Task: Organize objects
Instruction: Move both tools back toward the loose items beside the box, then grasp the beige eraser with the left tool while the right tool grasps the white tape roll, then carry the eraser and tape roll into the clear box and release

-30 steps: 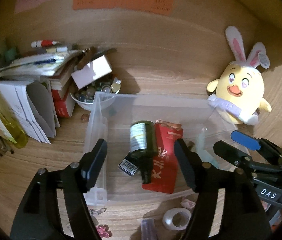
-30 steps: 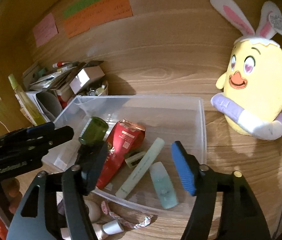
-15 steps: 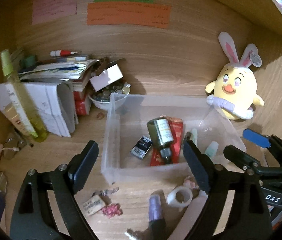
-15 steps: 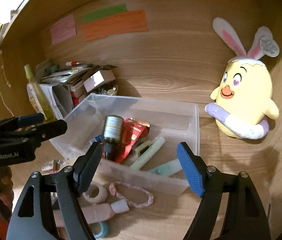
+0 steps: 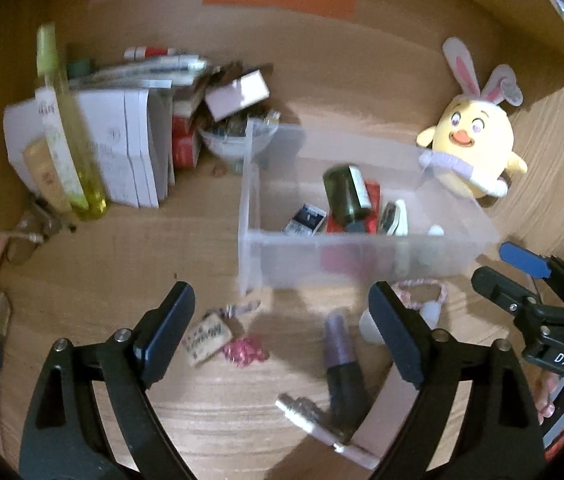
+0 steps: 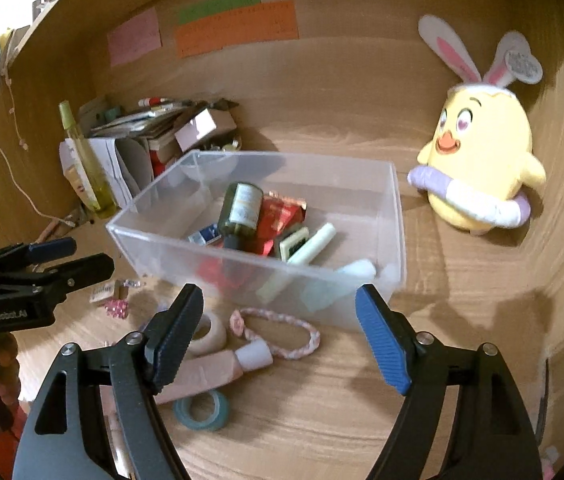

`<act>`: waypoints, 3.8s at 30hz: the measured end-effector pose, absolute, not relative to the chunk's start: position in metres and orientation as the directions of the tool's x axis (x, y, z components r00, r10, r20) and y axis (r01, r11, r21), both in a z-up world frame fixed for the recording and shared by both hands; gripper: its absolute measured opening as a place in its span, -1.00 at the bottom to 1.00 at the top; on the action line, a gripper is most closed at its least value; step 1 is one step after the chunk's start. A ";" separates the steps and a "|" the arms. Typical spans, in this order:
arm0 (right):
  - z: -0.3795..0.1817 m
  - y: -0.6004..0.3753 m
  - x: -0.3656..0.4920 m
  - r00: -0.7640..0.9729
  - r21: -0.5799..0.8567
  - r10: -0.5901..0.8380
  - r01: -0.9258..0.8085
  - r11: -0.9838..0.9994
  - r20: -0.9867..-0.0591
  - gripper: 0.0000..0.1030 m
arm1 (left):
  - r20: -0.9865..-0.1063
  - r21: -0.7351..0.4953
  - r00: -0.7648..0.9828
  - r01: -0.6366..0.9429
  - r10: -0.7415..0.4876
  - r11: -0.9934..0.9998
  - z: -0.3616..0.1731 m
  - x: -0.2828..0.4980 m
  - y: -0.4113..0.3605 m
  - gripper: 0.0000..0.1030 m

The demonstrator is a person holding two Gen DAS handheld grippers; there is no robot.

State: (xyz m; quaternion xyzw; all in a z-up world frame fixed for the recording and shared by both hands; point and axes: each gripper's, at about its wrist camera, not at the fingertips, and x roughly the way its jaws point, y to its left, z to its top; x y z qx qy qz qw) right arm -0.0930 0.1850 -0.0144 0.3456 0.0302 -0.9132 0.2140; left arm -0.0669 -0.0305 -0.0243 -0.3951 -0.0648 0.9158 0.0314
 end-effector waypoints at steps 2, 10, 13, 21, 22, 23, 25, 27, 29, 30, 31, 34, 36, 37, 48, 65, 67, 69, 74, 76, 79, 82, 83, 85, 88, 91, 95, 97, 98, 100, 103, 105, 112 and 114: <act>-0.020 0.185 -0.090 -0.660 0.090 -0.366 0.414 -0.906 -0.656 0.48 | -0.736 -0.162 -0.666 -0.001 0.122 -0.987 -0.033 -0.067 -0.034 0.73; -0.048 0.187 -0.092 -0.609 0.102 -0.341 0.392 -0.914 -0.716 0.48 | -0.806 -0.167 -0.571 -0.032 0.155 -0.985 -0.068 -0.072 -0.022 0.73; -0.052 0.184 -0.096 -0.587 0.124 -0.359 0.401 -0.907 -0.725 0.48 | -0.815 -0.162 -0.557 -0.046 0.160 -0.986 -0.074 -0.073 -0.017 0.73; -0.055 0.156 -0.095 -0.547 0.128 -0.415 0.486 -0.865 -0.727 0.47 | -0.817 -0.169 -0.541 -0.111 0.202 -0.979 -0.072 -0.075 -0.009 0.40; -0.055 0.153 -0.094 -0.546 0.121 -0.415 0.493 -0.861 -0.728 0.47 | -0.816 -0.167 -0.542 -0.118 0.204 -0.979 -0.072 -0.075 -0.009 0.38; -0.055 0.150 -0.094 -0.546 0.115 -0.415 0.500 -0.858 -0.728 0.47 | -0.814 -0.163 -0.544 -0.123 0.204 -0.979 -0.072 -0.076 -0.008 0.37; -0.055 0.144 -0.093 -0.539 0.107 -0.420 0.516 -0.850 -0.730 0.47 | -0.813 -0.159 -0.546 -0.126 0.202 -0.979 -0.073 -0.077 -0.009 0.31; -0.056 0.139 -0.092 -0.536 0.098 -0.422 0.530 -0.842 -0.731 0.46 | -0.811 -0.162 -0.547 -0.128 0.206 -0.978 -0.072 -0.078 -0.011 0.25; -0.056 0.135 -0.091 -0.532 0.092 -0.424 0.541 -0.836 -0.733 0.41 | -0.812 -0.164 -0.546 -0.124 0.205 -0.979 -0.071 -0.079 -0.015 0.15; -0.057 0.133 -0.091 -0.525 0.091 -0.426 0.548 -0.832 -0.736 0.35 | -0.813 -0.169 -0.544 -0.122 0.208 -0.978 -0.070 -0.079 -0.017 0.10; -0.058 0.132 -0.091 -0.520 0.090 -0.428 0.553 -0.828 -0.739 0.32 | -0.812 -0.177 -0.543 -0.118 0.213 -0.977 -0.069 -0.078 -0.021 0.10; -0.061 0.125 -0.092 -0.501 0.084 -0.430 0.573 -0.815 -0.751 0.21 | -0.803 -0.172 -0.561 -0.103 0.200 -0.980 -0.064 -0.074 -0.031 0.10; -0.064 0.121 -0.093 -0.492 0.081 -0.429 0.581 -0.810 -0.758 0.12 | -0.801 -0.156 -0.573 -0.083 0.175 -0.984 -0.062 -0.072 -0.040 0.10; -0.065 0.119 -0.093 -0.486 0.079 -0.427 0.585 -0.807 -0.763 0.10 | -0.800 -0.158 -0.574 -0.077 0.173 -0.984 -0.062 -0.072 -0.043 0.10; -0.075 0.103 -0.100 -0.464 0.059 -0.406 0.598 -0.799 -0.787 0.07 | -0.805 -0.113 -0.581 -0.049 0.120 -0.992 -0.064 -0.069 -0.057 0.10; -0.076 0.106 -0.103 -0.444 0.110 -0.439 0.594 -0.797 -0.781 -0.28 | -0.811 -0.139 -0.578 0.035 0.093 -0.990 -0.077 -0.074 -0.079 -0.16; -0.075 0.105 -0.103 -0.449 0.108 -0.441 0.595 -0.797 -0.777 -0.29 | -0.810 -0.137 -0.580 0.038 0.090 -0.990 -0.076 -0.073 -0.079 -0.20; -0.074 0.105 -0.103 -0.452 0.108 -0.444 0.596 -0.796 -0.773 -0.29 | -0.806 -0.144 -0.584 0.040 0.094 -0.989 -0.074 -0.071 -0.080 -0.34; -0.064 0.106 -0.099 -0.467 0.108 -0.460 0.604 -0.790 -0.755 -0.29 | -0.798 -0.170 -0.592 0.043 0.112 -0.984 -0.066 -0.066 -0.085 -0.64; -0.060 0.107 -0.097 -0.479 0.099 -0.462 0.606 -0.789 -0.747 -0.29 | -0.796 -0.169 -0.595 0.045 0.110 -0.985 -0.064 -0.064 -0.085 -0.64; -0.056 0.109 -0.094 -0.488 0.100 -0.470 0.608 -0.788 -0.735 -0.29 | -0.792 -0.178 -0.600 0.046 0.115 -0.983 -0.061 -0.061 -0.087 -0.64; -0.052 0.113 -0.092 -0.498 0.099 -0.473 0.606 -0.789 -0.726 -0.29 | -0.785 -0.171 -0.608 0.035 0.115 -0.985 -0.059 -0.053 -0.088 -0.63; -0.051 0.114 -0.091 -0.500 0.099 -0.475 0.606 -0.789 -0.724 -0.29 | -0.785 -0.164 -0.609 0.029 0.113 -0.986 -0.058 -0.051 -0.089 -0.61; -0.048 0.117 -0.089 -0.509 0.098 -0.475 0.602 -0.792 -0.718 -0.29 | -0.791 -0.160 -0.602 0.026 0.112 -0.987 -0.061 -0.052 -0.089 -0.35; -0.044 0.123 -0.089 -0.519 0.103 -0.477 0.593 -0.798 -0.709 -0.29 | -0.812 -0.165 -0.571 0.028 0.119 -0.986 -0.071 -0.058 -0.090 -0.23; -0.040 0.130 -0.090 -0.529 0.115 -0.482 0.583 -0.805 -0.698 -0.29 | -0.816 -0.139 -0.568 0.014 0.107 -0.990 -0.076 -0.064 -0.085 -0.16; -0.032 0.137 -0.091 -0.545 0.119 -0.488 0.575 -0.809 -0.682 -0.29 | -0.816 -0.130 -0.568 -0.001 0.107 -0.992 -0.077 -0.076 -0.077 -0.16; -0.028 0.140 -0.092 -0.555 0.120 -0.488 0.570 -0.813 -0.674 -0.29 | -0.816 -0.116 -0.569 -0.010 0.101 -0.993 -0.077 -0.080 -0.074 -0.18; -0.027 0.142 -0.093 -0.558 0.123 -0.490 0.568 -0.814 -0.670 -0.29 | -0.815 -0.099 -0.573 -0.013 0.089 -0.995 -0.078 -0.082 -0.071 -0.22; -0.023 0.146 -0.094 -0.565 0.129 -0.492 0.561 -0.818 -0.662 -0.29 | -0.814 -0.073 -0.576 -0.020 0.071 -0.997 -0.078 -0.081 -0.067 -0.55; -0.018 0.153 -0.096 -0.577 0.140 -0.496 0.550 -0.823 -0.649 -0.29 | -0.813 -0.064 -0.579 -0.019 0.063 -0.998 -0.078 -0.078 -0.066 -0.55; -0.014 0.158 -0.098 -0.585 0.146 -0.497 0.543 -0.827 -0.640 -0.29 | -0.811 -0.070 -0.582 -0.012 0.064 -0.997 -0.076 -0.075 -0.067 -0.55; -0.002 0.171 -0.109 -0.625 0.139 -0.486 0.519 -0.843 -0.611 -0.29 | -0.762 -0.081 -0.643 -0.013 0.070 -0.997 -0.046 -0.065 -0.061 -0.55; 0.001 0.175 -0.114 -0.636 0.137 -0.482 0.512 -0.848 -0.603 -0.29 | -0.744 -0.089 -0.663 -0.022 0.081 -0.996 -0.035 -0.064 -0.057 -0.55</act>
